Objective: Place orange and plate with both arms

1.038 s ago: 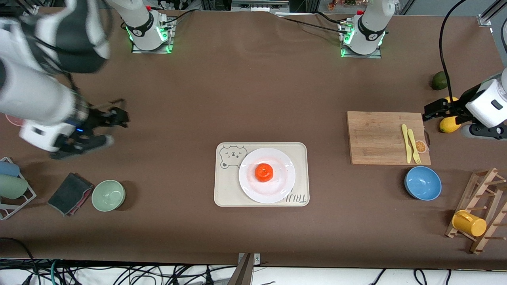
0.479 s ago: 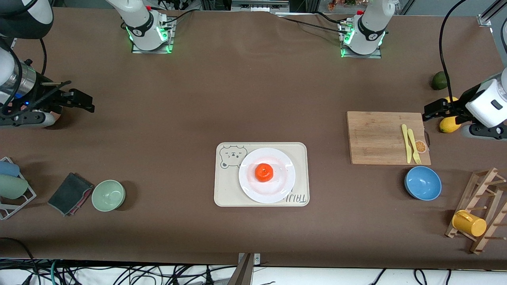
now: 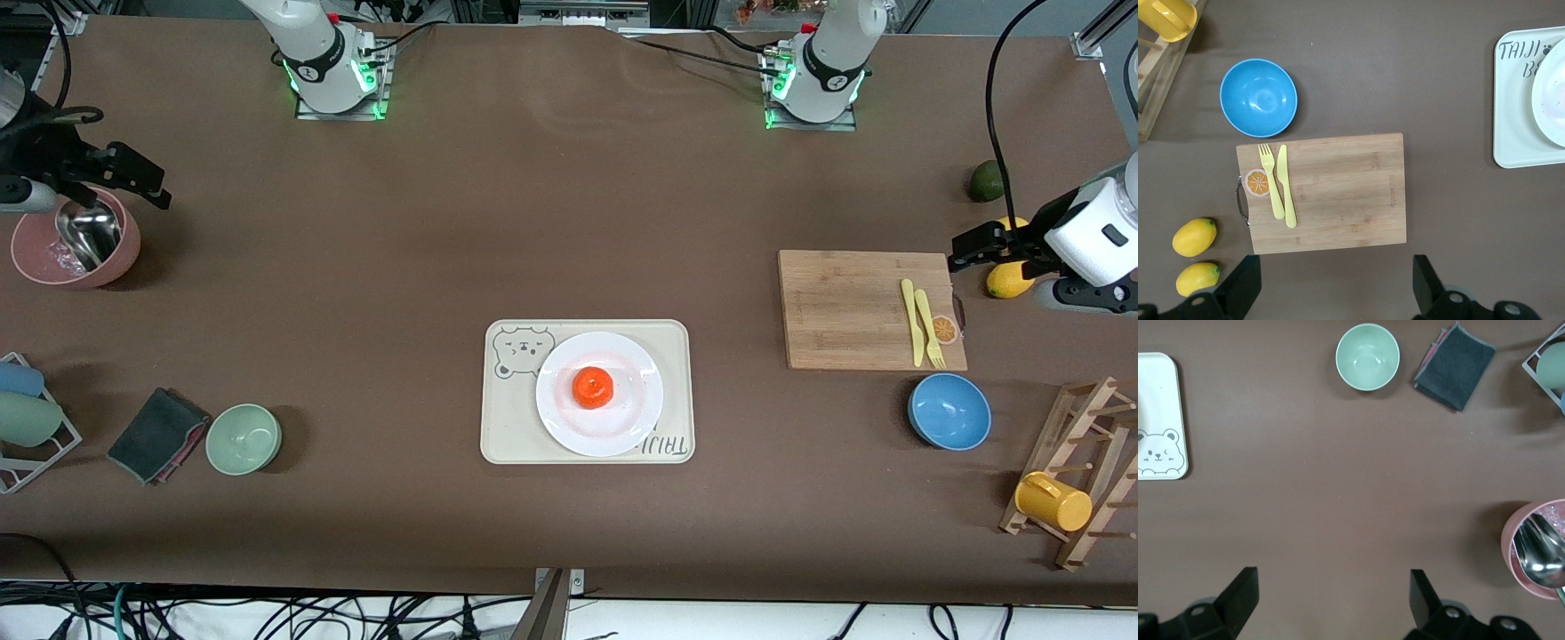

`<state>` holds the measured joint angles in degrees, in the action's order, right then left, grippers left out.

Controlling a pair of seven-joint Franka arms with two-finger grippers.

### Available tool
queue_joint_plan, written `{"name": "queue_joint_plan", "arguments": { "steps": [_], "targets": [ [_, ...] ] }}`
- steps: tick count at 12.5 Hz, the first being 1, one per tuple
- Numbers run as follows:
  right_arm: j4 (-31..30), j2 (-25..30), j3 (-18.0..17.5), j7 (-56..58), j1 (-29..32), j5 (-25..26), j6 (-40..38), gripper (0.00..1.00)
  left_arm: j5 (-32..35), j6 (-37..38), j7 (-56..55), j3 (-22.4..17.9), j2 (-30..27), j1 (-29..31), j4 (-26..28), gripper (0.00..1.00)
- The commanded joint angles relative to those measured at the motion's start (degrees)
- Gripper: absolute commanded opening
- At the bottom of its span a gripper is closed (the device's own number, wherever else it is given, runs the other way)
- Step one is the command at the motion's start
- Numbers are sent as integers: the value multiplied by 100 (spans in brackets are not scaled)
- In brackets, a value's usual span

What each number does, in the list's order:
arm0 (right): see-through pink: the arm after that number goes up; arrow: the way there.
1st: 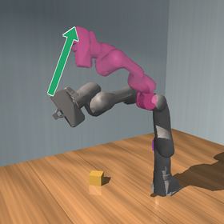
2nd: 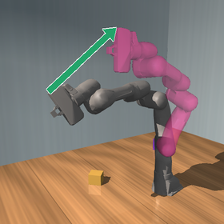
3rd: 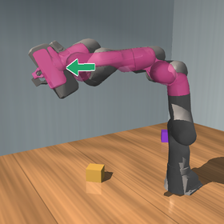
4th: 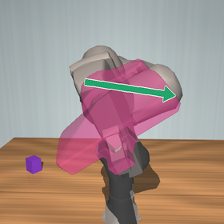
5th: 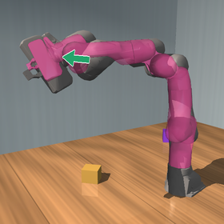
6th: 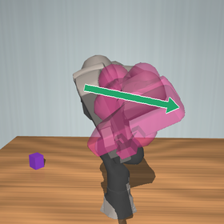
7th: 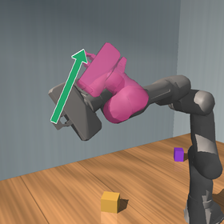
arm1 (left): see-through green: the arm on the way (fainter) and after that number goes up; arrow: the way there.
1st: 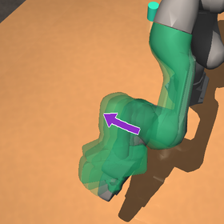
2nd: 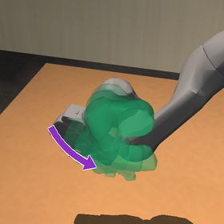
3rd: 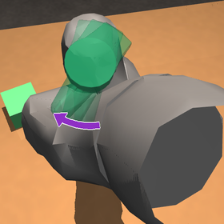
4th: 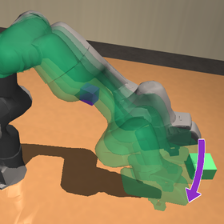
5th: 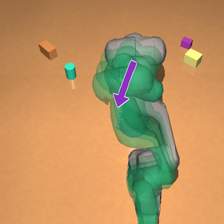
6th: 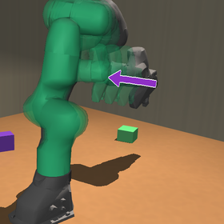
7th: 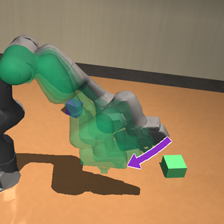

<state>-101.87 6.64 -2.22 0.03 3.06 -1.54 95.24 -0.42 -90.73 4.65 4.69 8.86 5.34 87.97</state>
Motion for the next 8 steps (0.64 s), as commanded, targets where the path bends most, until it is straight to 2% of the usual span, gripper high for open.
{"name": "queue_joint_plan", "arguments": {
  "steps": [1, 3, 5, 8],
  "targets": [
    [402, -249, -59, 5, -42, -13, -155, 100, -19, 21, 27, 14, 2, 11, -34, 100],
    [571, -452, -50, -30, -60, -13, -103, 100, -19, 21, 27, 14, 2, 11, -34, 100],
    [781, -689, 387, -30, -480, -39, -85, 100, -19, 21, 27, 14, 2, 11, -34, 100],
    [809, -734, 372, -38, -438, -39, -76, 100, -19, 21, 27, 14, 2, 11, -34, 100]
  ]
}}
